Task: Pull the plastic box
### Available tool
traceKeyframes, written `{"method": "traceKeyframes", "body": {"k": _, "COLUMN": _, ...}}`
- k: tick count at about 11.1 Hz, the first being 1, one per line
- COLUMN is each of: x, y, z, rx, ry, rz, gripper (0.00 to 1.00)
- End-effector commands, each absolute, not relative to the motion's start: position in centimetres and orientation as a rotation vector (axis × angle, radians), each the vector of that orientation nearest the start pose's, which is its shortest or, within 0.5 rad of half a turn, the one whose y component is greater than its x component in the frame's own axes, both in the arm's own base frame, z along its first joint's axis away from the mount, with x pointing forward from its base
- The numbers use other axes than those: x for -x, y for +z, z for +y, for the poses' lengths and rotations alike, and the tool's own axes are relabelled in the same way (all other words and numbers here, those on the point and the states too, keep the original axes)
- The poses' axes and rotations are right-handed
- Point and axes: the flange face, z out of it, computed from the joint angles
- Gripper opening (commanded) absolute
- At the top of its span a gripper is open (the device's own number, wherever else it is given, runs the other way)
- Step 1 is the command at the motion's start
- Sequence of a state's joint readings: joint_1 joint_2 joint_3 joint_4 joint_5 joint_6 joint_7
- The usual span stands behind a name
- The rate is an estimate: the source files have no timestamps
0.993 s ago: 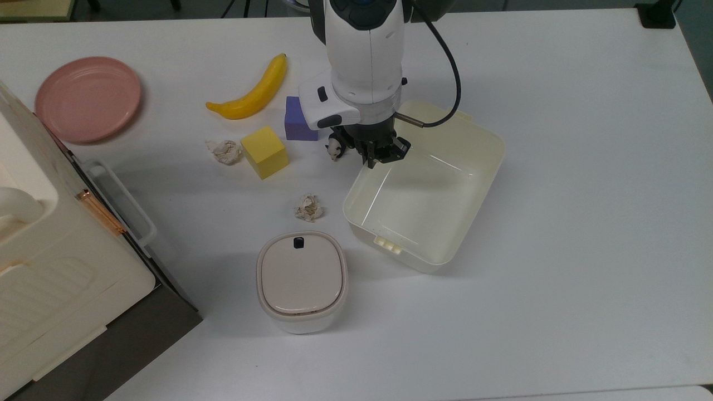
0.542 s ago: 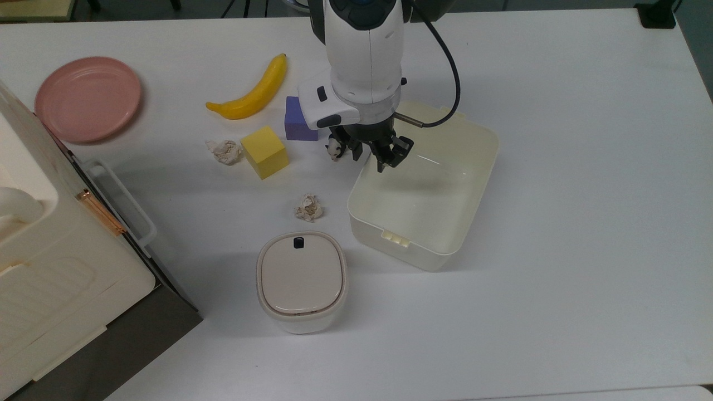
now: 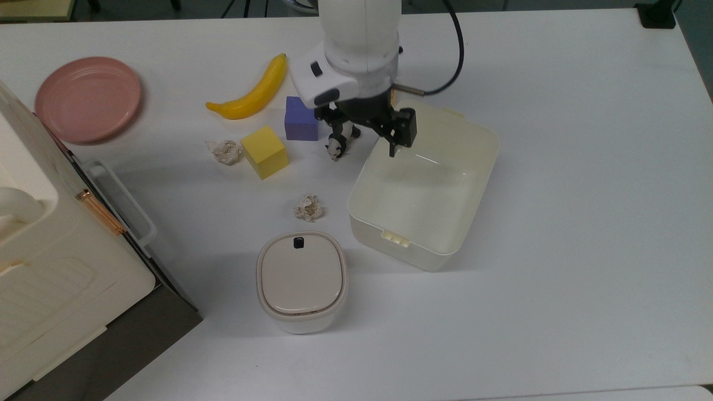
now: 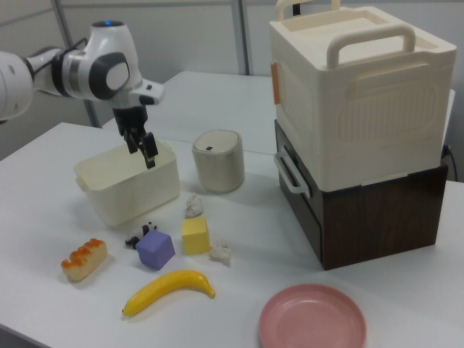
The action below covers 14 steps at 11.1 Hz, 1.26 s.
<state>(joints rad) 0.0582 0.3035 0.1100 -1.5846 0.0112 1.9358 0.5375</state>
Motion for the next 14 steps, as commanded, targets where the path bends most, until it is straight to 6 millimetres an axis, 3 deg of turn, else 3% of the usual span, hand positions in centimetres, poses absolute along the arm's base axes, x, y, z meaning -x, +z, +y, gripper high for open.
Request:
{"method": "traceKeyframes", "body": {"k": 1, "x": -62.0, "y": 51.6, "z": 5.5, "rx": 3.069, "ry": -0.021, "rz": 0.437, "gripper": 1.0}}
{"method": "traceKeyframes", "body": {"k": 3, "x": -60.3, "y": 55.1, "z": 1.2, "rx": 3.09, "ry": -0.057, "rz": 0.356, "gripper": 1.0}}
{"method": "traceKeyframes", "body": {"k": 5, "x": -58.9, "y": 56.9, "z": -3.7, "rx": 3.102, "ry": -0.054, "rz": 0.262, "gripper": 1.0}}
{"method": "traceKeyframes", "body": {"k": 6, "x": -58.4, "y": 57.6, "z": -4.9, "rx": 3.099, "ry": -0.07, "rz": 0.242, "gripper": 1.0}}
{"method": "traceKeyframes", "body": {"k": 14, "x": -58.8, "y": 58.0, "z": -5.4, "rx": 3.097, "ry": -0.092, "rz": 0.263, "gripper": 1.0}}
